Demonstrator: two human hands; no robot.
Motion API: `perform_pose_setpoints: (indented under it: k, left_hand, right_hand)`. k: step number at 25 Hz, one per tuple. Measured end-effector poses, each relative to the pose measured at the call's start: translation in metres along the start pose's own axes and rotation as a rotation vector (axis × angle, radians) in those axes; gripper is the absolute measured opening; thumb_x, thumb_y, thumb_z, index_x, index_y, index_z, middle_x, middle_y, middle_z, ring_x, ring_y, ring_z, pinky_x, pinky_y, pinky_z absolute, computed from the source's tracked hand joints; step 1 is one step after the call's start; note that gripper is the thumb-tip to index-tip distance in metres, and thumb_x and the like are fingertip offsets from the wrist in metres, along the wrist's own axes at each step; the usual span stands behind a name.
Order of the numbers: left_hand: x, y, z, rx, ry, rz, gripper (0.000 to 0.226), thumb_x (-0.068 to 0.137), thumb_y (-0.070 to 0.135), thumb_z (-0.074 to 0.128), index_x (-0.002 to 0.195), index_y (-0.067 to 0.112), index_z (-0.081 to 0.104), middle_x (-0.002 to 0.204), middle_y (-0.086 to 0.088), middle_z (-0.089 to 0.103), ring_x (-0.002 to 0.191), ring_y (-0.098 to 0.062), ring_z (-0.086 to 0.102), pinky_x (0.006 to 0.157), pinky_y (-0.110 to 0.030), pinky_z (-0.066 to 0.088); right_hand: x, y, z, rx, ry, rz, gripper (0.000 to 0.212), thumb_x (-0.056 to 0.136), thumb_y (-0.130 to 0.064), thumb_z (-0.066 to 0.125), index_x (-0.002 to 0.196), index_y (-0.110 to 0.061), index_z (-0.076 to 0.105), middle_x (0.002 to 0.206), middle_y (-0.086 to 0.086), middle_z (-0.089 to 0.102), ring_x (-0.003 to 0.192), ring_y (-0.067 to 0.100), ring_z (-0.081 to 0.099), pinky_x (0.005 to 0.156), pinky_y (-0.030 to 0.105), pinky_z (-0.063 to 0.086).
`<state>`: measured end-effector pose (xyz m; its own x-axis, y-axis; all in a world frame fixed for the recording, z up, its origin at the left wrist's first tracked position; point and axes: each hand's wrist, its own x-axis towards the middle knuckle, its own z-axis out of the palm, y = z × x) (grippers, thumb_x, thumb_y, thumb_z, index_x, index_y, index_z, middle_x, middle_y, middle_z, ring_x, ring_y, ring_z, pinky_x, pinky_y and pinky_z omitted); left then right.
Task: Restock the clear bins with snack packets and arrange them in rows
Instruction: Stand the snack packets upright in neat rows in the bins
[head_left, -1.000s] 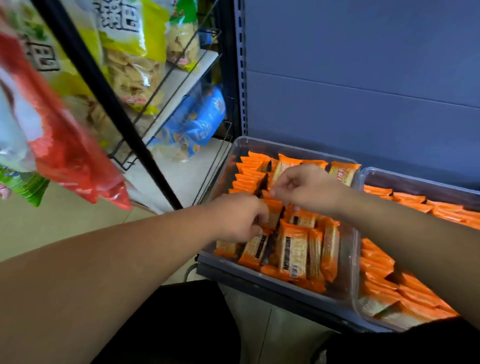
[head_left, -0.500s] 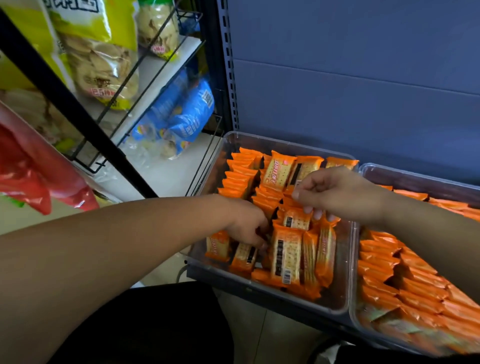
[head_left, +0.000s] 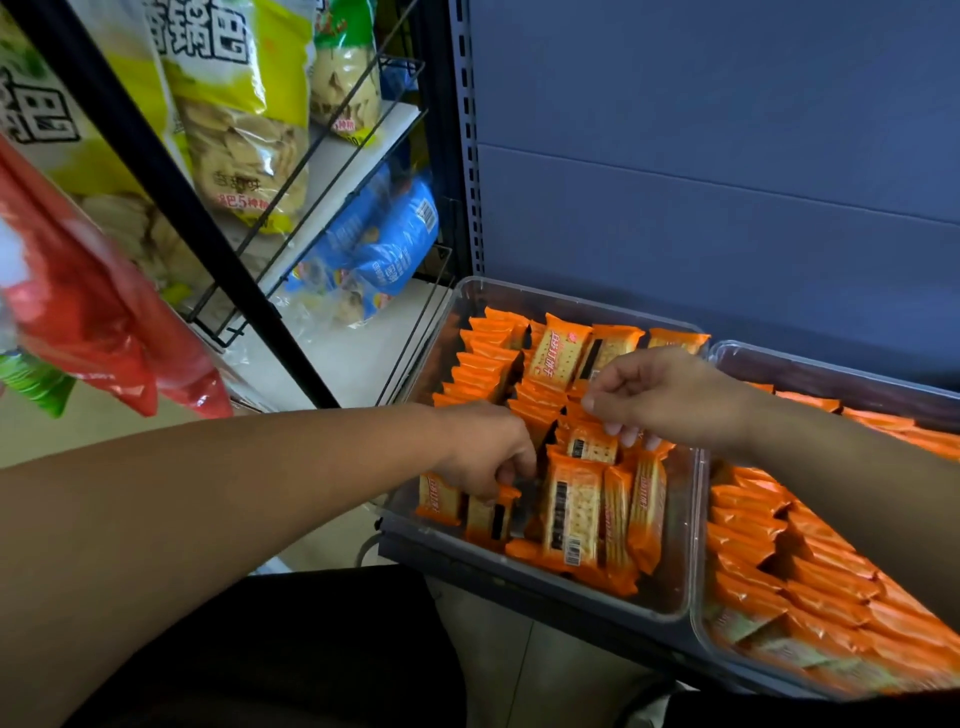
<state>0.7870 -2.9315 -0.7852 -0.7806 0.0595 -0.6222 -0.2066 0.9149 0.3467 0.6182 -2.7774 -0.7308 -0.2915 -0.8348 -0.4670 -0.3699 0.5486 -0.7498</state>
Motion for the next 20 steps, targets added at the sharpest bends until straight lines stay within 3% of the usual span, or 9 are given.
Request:
perform_pose_setpoints:
  k: [3, 6, 7, 9, 11, 13, 16, 18, 20]
  left_hand:
    - [-0.023, 0.006, -0.027, -0.165, 0.126, -0.047, 0.035, 0.094, 0.015, 0.075, 0.125, 0.03, 0.073, 0.101, 0.023, 0.064, 0.095, 0.003, 0.062, 0.092, -0.028, 0.055]
    - [-0.065, 0.014, -0.054, -0.309, 0.411, -0.084, 0.021, 0.096, 0.012, 0.072, 0.11, 0.025, 0.081, 0.079, 0.028, 0.066, 0.074, 0.013, 0.062, 0.071, -0.01, 0.049]
    - [-0.08, 0.017, -0.057, -0.381, 0.487, -0.076, 0.019, 0.097, 0.011, 0.071, 0.105, 0.024, 0.081, 0.076, 0.025, 0.069, 0.071, 0.012, 0.065, 0.069, -0.015, 0.054]
    - [-0.106, 0.024, -0.054, -0.558, 0.592, -0.049, 0.02, 0.096, 0.011, 0.07, 0.098, 0.028, 0.08, 0.085, 0.009, 0.077, 0.082, -0.006, 0.075, 0.082, -0.041, 0.063]
    - [-0.125, 0.031, -0.047, -0.655, 0.674, -0.008, 0.021, 0.095, 0.008, 0.071, 0.097, 0.027, 0.08, 0.099, -0.001, 0.079, 0.096, -0.023, 0.076, 0.092, -0.053, 0.06]
    - [-0.134, 0.035, -0.042, -0.763, 0.738, -0.002, 0.023, 0.096, -0.006, 0.068, 0.099, 0.013, 0.08, 0.111, -0.001, 0.078, 0.105, -0.02, 0.074, 0.096, -0.042, 0.06]
    - [-0.138, 0.036, -0.044, -0.961, 0.827, -0.122, 0.034, 0.095, -0.015, 0.061, 0.11, 0.01, 0.079, 0.123, 0.002, 0.074, 0.104, -0.011, 0.074, 0.082, -0.026, 0.062]
    - [-0.134, 0.036, -0.046, -0.978, 0.839, -0.211, 0.035, 0.096, -0.004, 0.066, 0.123, 0.018, 0.074, 0.118, 0.003, 0.075, 0.1, -0.013, 0.075, 0.079, -0.025, 0.063]
    - [-0.127, 0.041, -0.047, -0.87, 0.758, -0.25, 0.039, 0.096, 0.012, 0.074, 0.132, 0.023, 0.068, 0.109, 0.005, 0.076, 0.099, -0.011, 0.073, 0.08, -0.016, 0.059]
  right_hand:
    - [-0.001, -0.004, 0.001, -0.005, 0.025, -0.045, 0.005, 0.096, -0.025, 0.074, 0.1, -0.023, 0.075, 0.087, 0.001, 0.077, 0.079, 0.016, 0.072, 0.068, 0.035, 0.06]
    - [0.0, -0.017, 0.012, 0.059, -0.05, -0.121, 0.024, 0.093, -0.018, 0.077, 0.113, -0.031, 0.074, 0.107, -0.008, 0.075, 0.101, 0.016, 0.072, 0.089, 0.042, 0.063]
    - [-0.001, -0.022, 0.017, 0.075, -0.097, -0.15, 0.034, 0.093, -0.016, 0.076, 0.121, -0.033, 0.071, 0.118, -0.011, 0.073, 0.112, 0.012, 0.069, 0.1, 0.043, 0.058]
    - [-0.003, -0.03, 0.024, 0.17, -0.206, -0.188, 0.047, 0.095, -0.01, 0.072, 0.137, -0.031, 0.063, 0.134, -0.012, 0.067, 0.128, 0.006, 0.06, 0.114, 0.041, 0.047]
    - [-0.006, -0.034, 0.025, 0.295, -0.307, -0.203, 0.046, 0.099, -0.006, 0.067, 0.14, -0.026, 0.061, 0.132, -0.008, 0.07, 0.125, 0.008, 0.063, 0.112, 0.04, 0.048]
    - [-0.007, -0.034, 0.026, 0.391, -0.367, -0.205, 0.037, 0.1, -0.006, 0.065, 0.135, -0.019, 0.065, 0.122, 0.003, 0.075, 0.113, 0.018, 0.07, 0.101, 0.043, 0.055]
    - [-0.004, -0.032, 0.027, 0.454, -0.307, -0.179, 0.033, 0.095, -0.007, 0.071, 0.127, -0.009, 0.067, 0.118, 0.013, 0.075, 0.108, 0.029, 0.073, 0.097, 0.052, 0.057]
    - [-0.004, -0.032, 0.029, 0.475, -0.263, -0.163, 0.034, 0.092, -0.004, 0.074, 0.125, -0.006, 0.066, 0.111, 0.011, 0.076, 0.101, 0.027, 0.074, 0.092, 0.05, 0.058]
    - [-0.007, -0.034, 0.029, 0.485, -0.279, -0.145, 0.035, 0.091, -0.004, 0.075, 0.124, -0.006, 0.065, 0.106, 0.008, 0.077, 0.095, 0.022, 0.075, 0.083, 0.041, 0.06]
